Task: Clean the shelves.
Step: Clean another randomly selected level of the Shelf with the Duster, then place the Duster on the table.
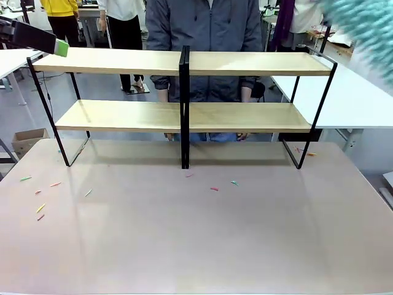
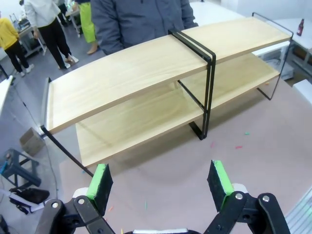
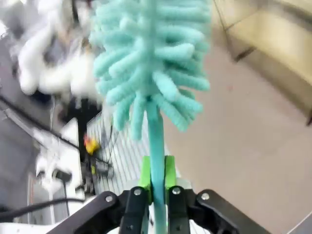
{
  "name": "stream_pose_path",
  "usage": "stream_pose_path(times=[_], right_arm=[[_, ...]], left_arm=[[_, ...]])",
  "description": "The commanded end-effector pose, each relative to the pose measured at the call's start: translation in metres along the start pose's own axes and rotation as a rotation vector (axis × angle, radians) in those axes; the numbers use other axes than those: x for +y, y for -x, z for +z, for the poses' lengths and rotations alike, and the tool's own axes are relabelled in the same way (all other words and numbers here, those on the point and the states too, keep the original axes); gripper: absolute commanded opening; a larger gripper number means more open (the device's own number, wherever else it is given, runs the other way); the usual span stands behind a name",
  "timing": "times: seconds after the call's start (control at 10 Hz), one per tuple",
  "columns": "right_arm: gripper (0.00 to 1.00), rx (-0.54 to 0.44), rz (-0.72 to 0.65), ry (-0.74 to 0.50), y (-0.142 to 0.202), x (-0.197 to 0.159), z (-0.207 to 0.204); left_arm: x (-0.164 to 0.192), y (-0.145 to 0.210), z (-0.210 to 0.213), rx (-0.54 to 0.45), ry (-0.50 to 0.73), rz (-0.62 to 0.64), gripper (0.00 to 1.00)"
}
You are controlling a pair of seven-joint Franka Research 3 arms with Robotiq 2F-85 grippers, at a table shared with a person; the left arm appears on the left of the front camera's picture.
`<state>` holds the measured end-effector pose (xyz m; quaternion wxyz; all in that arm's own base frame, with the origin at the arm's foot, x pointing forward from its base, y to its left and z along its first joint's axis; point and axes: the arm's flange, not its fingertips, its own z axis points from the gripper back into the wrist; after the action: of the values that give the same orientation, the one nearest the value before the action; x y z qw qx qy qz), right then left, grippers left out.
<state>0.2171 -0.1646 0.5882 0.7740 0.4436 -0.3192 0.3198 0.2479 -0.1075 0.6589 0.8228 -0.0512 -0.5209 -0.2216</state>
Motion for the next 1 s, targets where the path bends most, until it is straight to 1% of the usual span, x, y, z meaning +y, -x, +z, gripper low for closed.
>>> stream_pose_path(times=[0.0,0.1,0.2,0.3,0.9], right_arm=[[0.12,-0.407,-0.056,0.199,0.033,-0.007,0.013],[0.12,-0.433,-0.13,0.29,0.047,-0.008,0.016],[0.12,-0.344,-0.248,0.308,0.05,-0.016,-0.001],[0.12,-0.275,-0.109,0.154,0.046,-0.008,0.044],[0.12,-0.275,-0.109,0.154,0.046,-0.008,0.044]], left_arm=[[0.001,0.004,-0.001,-0.006,0.0,0.004,1.0],[0.001,0.004,-0.001,-0.006,0.0,0.004,1.0],[0.001,0.004,-0.001,-0.006,0.0,0.004,1.0],[0.001,0.004,-0.001,-0.006,0.0,0.004,1.0],[0.001,0.004,-0.001,-0.006,0.0,0.004,1.0]])
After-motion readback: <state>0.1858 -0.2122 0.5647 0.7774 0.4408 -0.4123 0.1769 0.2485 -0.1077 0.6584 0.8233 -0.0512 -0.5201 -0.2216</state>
